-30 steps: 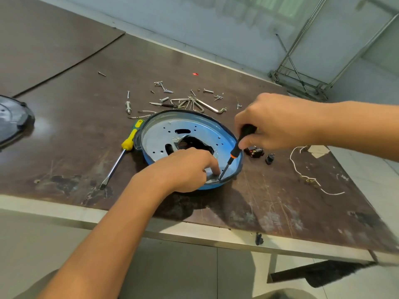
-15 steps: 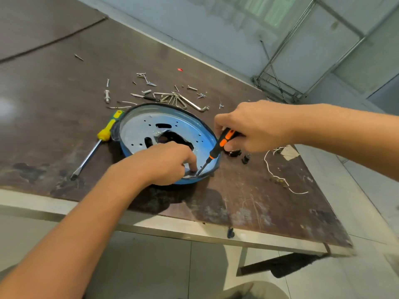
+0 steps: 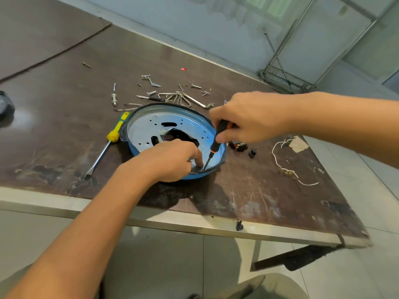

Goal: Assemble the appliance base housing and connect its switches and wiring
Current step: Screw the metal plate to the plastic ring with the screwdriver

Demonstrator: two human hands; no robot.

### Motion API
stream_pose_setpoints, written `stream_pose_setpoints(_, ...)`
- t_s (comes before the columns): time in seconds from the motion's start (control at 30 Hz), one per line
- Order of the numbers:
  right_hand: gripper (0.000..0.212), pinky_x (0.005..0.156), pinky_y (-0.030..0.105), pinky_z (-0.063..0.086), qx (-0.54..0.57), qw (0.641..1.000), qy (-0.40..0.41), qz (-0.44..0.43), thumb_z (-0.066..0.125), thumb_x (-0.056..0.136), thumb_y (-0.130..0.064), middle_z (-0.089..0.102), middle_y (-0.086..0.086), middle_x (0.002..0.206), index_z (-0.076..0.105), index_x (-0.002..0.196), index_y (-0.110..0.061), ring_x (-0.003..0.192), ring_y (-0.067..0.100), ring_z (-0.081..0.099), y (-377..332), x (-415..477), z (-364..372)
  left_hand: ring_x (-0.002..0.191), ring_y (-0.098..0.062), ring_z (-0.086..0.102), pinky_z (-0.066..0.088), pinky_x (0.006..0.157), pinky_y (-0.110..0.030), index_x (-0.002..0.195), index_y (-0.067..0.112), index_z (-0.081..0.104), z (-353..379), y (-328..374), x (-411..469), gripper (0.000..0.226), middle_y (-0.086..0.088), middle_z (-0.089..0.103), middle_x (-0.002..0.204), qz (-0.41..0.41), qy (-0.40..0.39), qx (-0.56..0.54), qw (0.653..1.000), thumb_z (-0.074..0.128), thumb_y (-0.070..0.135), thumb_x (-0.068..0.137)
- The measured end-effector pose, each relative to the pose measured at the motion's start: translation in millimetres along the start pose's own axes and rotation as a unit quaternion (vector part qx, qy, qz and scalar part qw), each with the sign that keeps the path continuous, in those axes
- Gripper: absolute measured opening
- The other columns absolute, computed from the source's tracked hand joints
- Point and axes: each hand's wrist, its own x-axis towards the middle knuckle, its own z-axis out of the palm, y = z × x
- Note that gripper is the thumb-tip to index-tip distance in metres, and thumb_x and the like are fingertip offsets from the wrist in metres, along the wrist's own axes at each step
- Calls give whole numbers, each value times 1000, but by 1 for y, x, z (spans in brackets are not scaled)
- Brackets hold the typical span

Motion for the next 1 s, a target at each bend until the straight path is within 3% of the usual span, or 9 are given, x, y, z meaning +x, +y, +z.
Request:
stream_pose_setpoints(0.17,48,47,28,34,12,995,49,86,51,97,-56,50,-1,56,59,75,-13,49,18,44,-2,8,15,123,-21,53,48,99,-47,113,44,65,1,0,2,45,8,51,146,3,-3,0,1000,43,12,91)
stream_pose_setpoints(0.33,25,55,25,35,96,991,-91,32,60,98,-38,57,-4,78,42,106,-24,65,13,53,10,4,0,129,-22,50,46,103,-48,115,42,66,2,-1,4,45,9,49,148,6,0,-1,1000,44,12,91)
stream_pose_setpoints(0.4,19,54,26,32,47,998,-50,-3,60,98,-37,56,-7,72,44,100,-25,60,9,50,12,2,0,131,-22,49,45,104,-48,115,42,66,2,-1,4,45,9,48,149,5,0,-1,1000,44,11,91)
stream_pose_setpoints(0.47,32,50,28,32,-17,1000,19,-9,56,96,-52,53,-7,64,51,88,-21,54,9,48,13,3,5,128,-22,51,47,102,-48,114,42,66,2,-1,4,45,9,49,147,3,1,-2,1000,44,11,90)
stream_pose_setpoints(0.6,62,46,27,28,-54,995,20,81,41,92,-70,47,-2,53,55,69,-15,45,17,39,17,-3,15,123,-20,54,49,100,-46,113,41,67,3,-1,4,41,10,52,144,5,3,-14,1000,46,12,92)
stream_pose_setpoints(0.67,52,50,30,34,-18,996,-22,81,45,93,-67,54,-3,65,55,87,-17,55,15,47,22,-8,18,124,-20,54,49,100,-46,112,41,68,3,-1,3,41,10,51,145,7,7,-13,1000,46,13,92)
stream_pose_setpoints(0.77,30,55,19,36,118,991,-53,37,61,96,-43,59,-10,79,39,109,-26,65,4,53,22,-18,15,126,-19,52,48,101,-46,111,40,68,4,0,3,42,11,49,147,7,8,-12,1000,45,11,92)
stream_pose_setpoints(0.87,21,52,21,34,69,997,-1,17,59,98,-41,56,-9,69,47,96,-24,59,4,51,17,-16,14,126,-19,52,47,102,-47,111,40,68,4,0,3,41,11,50,147,10,11,-14,1000,46,11,92)
stream_pose_setpoints(1.0,61,48,28,32,0,990,72,117,41,99,-61,49,-2,50,54,62,-14,48,16,47,14,-11,28,125,-16,51,47,102,-45,112,38,69,5,-1,3,41,13,48,146,11,12,-15,1000,47,10,92)
